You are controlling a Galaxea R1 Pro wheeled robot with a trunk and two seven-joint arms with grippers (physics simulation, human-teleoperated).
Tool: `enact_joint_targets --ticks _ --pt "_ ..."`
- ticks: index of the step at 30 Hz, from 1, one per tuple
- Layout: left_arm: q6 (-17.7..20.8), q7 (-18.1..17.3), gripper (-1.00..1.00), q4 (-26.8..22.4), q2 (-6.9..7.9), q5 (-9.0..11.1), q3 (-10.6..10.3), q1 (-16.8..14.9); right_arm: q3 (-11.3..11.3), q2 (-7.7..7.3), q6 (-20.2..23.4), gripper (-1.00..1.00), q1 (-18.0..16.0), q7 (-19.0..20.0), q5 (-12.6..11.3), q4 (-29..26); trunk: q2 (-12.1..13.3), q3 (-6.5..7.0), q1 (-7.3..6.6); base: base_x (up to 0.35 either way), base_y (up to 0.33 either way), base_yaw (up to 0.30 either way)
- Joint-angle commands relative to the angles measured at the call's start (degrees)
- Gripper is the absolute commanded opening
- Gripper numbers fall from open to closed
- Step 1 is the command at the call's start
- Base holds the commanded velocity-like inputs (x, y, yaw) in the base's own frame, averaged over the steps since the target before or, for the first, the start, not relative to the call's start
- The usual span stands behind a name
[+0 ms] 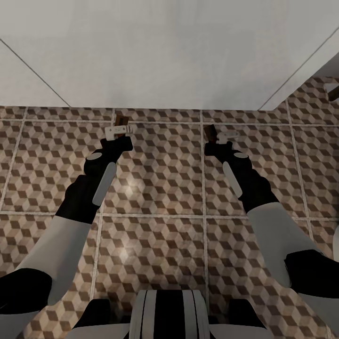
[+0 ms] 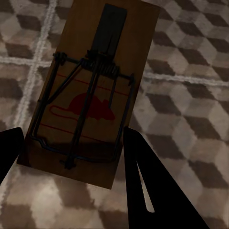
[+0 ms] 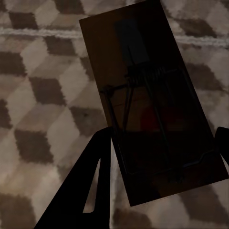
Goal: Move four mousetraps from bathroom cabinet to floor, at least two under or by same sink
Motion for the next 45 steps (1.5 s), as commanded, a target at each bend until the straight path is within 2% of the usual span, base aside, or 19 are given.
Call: enact_joint_targets --ticks 1,45 --pt "0.19 0.54 -1.00 -0.05 0.04 0.46 -0.15 -0.02 0.19 -0.06 0.22 -1.00 -0.01 -0.22 -0.59 -0.06 -0.01 -0.03 0.00 0.021 0.000 0.000" --pt "0.19 0.54 -1.00 -0.51 0.26 0.44 -0.13 0.39 0.21 -0.06 0.21 -1.00 0.00 -0.13 -0.68 -0.05 -0.01 -0.03 0.00 0.038 0.000 0.000"
